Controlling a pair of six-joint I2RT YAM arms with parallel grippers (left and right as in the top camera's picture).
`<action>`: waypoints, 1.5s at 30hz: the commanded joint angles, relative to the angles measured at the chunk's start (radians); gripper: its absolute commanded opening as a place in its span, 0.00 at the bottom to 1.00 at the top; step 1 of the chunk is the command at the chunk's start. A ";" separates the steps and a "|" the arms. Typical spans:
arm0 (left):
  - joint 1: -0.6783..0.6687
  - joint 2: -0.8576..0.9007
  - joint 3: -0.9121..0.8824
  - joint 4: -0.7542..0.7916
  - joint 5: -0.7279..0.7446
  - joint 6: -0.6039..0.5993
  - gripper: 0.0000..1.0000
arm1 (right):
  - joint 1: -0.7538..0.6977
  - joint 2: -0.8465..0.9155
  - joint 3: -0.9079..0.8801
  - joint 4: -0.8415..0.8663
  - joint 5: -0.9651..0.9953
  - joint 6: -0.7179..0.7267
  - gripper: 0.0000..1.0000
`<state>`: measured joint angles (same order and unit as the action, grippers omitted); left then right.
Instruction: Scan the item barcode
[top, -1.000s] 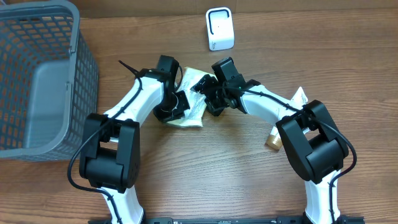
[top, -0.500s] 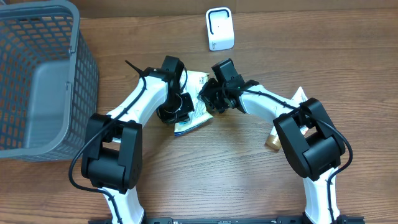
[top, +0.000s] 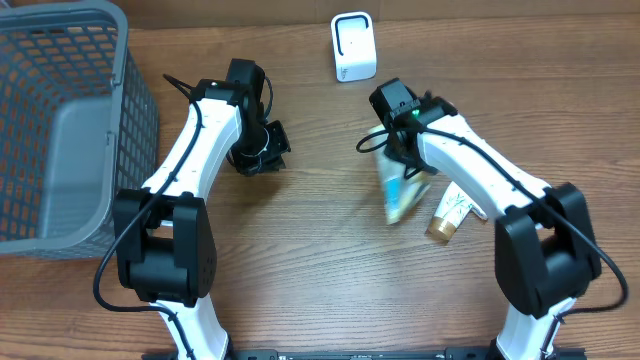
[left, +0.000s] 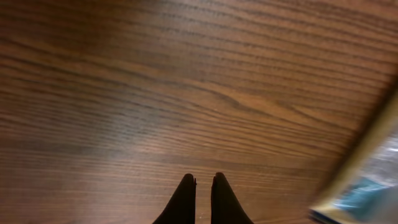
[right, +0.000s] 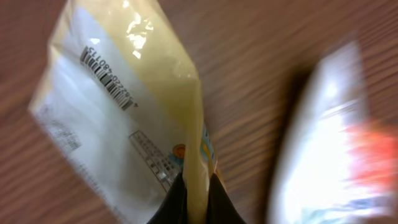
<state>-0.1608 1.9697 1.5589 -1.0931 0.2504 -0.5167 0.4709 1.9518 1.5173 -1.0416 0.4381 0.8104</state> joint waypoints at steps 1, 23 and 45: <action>-0.002 0.005 0.021 0.014 -0.001 0.023 0.04 | 0.050 -0.055 0.060 -0.076 0.554 -0.060 0.04; -0.002 0.005 0.021 0.012 -0.002 0.049 0.05 | 0.227 0.233 0.089 -0.230 0.629 -0.157 0.42; -0.002 0.005 0.021 -0.021 -0.006 0.076 0.18 | -0.036 0.235 0.698 -0.566 -0.512 -0.471 1.00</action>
<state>-0.1619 1.9697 1.5604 -1.1114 0.2504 -0.4622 0.4976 2.1876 2.2410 -1.5997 0.0509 0.4091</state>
